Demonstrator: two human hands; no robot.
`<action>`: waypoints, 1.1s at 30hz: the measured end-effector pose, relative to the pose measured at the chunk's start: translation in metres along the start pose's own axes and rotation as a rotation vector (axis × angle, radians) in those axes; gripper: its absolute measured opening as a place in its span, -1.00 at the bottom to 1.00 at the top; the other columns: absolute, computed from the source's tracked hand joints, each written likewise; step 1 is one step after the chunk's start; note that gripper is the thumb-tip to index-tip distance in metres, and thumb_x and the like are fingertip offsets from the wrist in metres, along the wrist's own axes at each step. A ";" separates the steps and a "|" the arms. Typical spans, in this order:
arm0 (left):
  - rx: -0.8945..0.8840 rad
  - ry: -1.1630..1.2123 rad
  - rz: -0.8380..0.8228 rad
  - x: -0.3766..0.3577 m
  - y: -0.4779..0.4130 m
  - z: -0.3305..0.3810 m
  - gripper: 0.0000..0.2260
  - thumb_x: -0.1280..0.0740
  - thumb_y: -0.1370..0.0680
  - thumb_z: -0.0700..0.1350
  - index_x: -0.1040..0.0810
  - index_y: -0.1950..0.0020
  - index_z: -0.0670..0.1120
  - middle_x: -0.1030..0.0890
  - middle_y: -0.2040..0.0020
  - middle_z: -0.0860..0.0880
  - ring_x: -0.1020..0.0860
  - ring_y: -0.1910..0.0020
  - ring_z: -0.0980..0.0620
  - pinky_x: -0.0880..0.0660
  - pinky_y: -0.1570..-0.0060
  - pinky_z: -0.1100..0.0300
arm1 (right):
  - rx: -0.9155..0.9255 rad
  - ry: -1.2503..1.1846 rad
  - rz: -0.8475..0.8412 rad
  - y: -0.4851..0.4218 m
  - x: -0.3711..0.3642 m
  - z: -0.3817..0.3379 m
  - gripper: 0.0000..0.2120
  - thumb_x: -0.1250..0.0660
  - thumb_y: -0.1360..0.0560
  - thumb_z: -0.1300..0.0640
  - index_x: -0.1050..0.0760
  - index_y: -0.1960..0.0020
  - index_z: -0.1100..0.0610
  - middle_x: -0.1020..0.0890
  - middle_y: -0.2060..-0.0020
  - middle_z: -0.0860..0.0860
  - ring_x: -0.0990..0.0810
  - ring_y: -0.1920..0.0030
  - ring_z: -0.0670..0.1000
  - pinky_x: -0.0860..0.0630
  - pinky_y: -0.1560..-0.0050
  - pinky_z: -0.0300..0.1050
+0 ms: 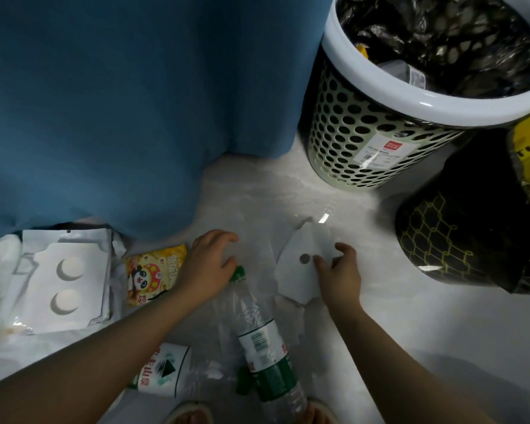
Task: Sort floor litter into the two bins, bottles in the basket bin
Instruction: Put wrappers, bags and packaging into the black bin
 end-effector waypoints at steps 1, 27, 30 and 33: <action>0.028 0.016 0.045 0.004 0.001 -0.005 -0.71 -0.30 -0.48 -0.20 -0.54 -0.19 -0.18 -0.51 -0.22 -0.17 -0.45 -0.22 -0.18 -0.34 -0.23 0.11 | 0.006 -0.042 -0.012 0.001 0.001 -0.005 -0.61 -0.29 -0.53 0.14 -0.33 -0.32 0.17 -0.53 0.01 0.07 -0.55 -0.02 0.13 -0.46 0.06 -0.09; 0.326 -0.595 -0.168 0.023 0.007 -0.075 -0.35 -0.42 -0.41 0.03 -0.21 -0.43 0.04 -0.34 -0.39 -0.07 -0.30 -0.35 -0.16 -0.29 -0.28 0.01 | 0.153 0.072 -0.096 0.022 -0.005 -0.018 -0.80 -0.18 -0.55 0.23 -0.48 -0.13 0.20 -0.52 0.09 0.03 -0.48 0.09 0.07 -0.48 0.07 -0.01; 0.313 -0.554 -0.132 0.022 0.006 -0.075 -0.60 -0.35 -0.47 0.01 -0.43 -0.29 0.00 -0.44 -0.29 -0.08 -0.36 -0.28 -0.12 -0.35 -0.21 0.07 | 0.144 0.051 -0.099 0.023 -0.003 -0.019 -0.80 -0.18 -0.55 0.23 -0.49 -0.13 0.19 -0.53 0.09 0.03 -0.49 0.09 0.08 -0.47 0.10 -0.04; 0.332 -0.276 -0.032 0.026 0.003 -0.061 -0.78 -0.27 -0.53 -0.12 -0.52 -0.15 -0.13 -0.50 -0.19 -0.20 -0.45 -0.17 -0.19 -0.40 -0.06 0.08 | 0.137 0.025 -0.083 0.024 0.000 -0.020 -0.82 -0.18 -0.55 0.23 -0.49 -0.10 0.19 -0.53 0.11 0.04 -0.49 0.10 0.08 -0.44 0.13 -0.07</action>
Point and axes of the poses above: each hand's wrist, its own y-axis away from the middle knuckle, its own x-axis out of the back of the hand, z = x × y, the point moved 1 cm from there along -y, towards the middle knuckle
